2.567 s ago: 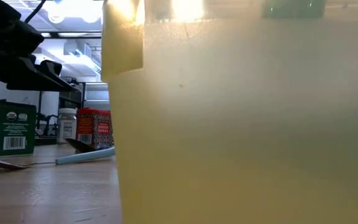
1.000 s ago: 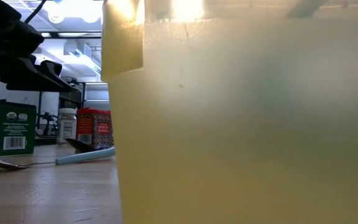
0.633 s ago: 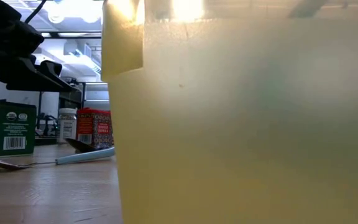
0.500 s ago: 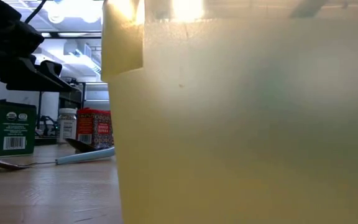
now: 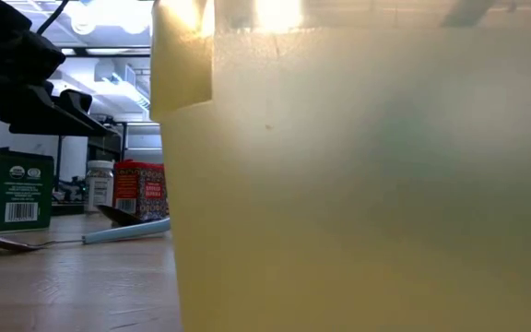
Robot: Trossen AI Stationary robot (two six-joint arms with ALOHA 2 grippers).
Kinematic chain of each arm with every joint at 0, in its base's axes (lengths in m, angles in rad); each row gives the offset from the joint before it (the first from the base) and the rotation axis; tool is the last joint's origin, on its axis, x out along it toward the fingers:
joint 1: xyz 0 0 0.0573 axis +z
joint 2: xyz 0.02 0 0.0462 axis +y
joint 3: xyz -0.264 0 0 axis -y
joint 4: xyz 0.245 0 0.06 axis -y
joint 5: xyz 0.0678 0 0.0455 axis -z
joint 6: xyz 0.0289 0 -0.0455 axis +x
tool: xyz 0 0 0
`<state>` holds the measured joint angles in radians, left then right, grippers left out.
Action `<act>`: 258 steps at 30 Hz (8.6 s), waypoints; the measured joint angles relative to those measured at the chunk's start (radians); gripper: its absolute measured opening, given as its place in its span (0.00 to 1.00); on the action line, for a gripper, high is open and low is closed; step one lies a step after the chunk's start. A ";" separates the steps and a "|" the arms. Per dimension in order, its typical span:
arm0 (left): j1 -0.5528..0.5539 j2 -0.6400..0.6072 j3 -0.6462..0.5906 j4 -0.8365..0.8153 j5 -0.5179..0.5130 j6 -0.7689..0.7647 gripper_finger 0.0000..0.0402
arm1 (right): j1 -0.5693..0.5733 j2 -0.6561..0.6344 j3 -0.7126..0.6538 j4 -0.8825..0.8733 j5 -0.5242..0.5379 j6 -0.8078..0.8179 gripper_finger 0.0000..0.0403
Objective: Pick & Place Food Item
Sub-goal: Put the yellow noodle pack into the blue bin, then put the orange noodle pack into the blue bin
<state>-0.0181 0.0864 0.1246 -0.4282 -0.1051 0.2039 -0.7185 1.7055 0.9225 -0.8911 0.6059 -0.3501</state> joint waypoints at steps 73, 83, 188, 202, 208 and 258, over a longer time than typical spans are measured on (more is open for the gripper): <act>0.000 0.000 0.000 0.000 0.000 0.000 0.39 | -0.039 -0.142 -0.027 0.027 -0.101 0.353 0.02; 0.000 0.000 0.000 0.000 0.000 0.000 0.39 | -0.038 -0.371 -0.027 0.039 -0.395 0.468 0.02; 0.000 0.000 0.000 0.000 0.000 0.000 0.39 | 0.993 -0.588 -0.164 -0.324 -0.604 1.734 0.62; 0.000 0.001 0.000 0.000 0.000 0.000 0.39 | 0.993 -0.685 -0.112 -0.217 -0.355 1.591 0.63; 0.000 0.001 0.000 0.000 0.000 0.000 0.39 | 0.992 -0.636 -0.048 -0.114 -0.192 1.381 0.63; 0.000 0.001 0.000 0.000 0.000 0.000 0.40 | 0.740 0.096 0.226 0.137 -0.411 1.155 0.63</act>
<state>-0.0180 0.0872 0.1249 -0.4283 -0.1053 0.2039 0.0216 1.8011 1.1490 -0.7546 0.1953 0.8047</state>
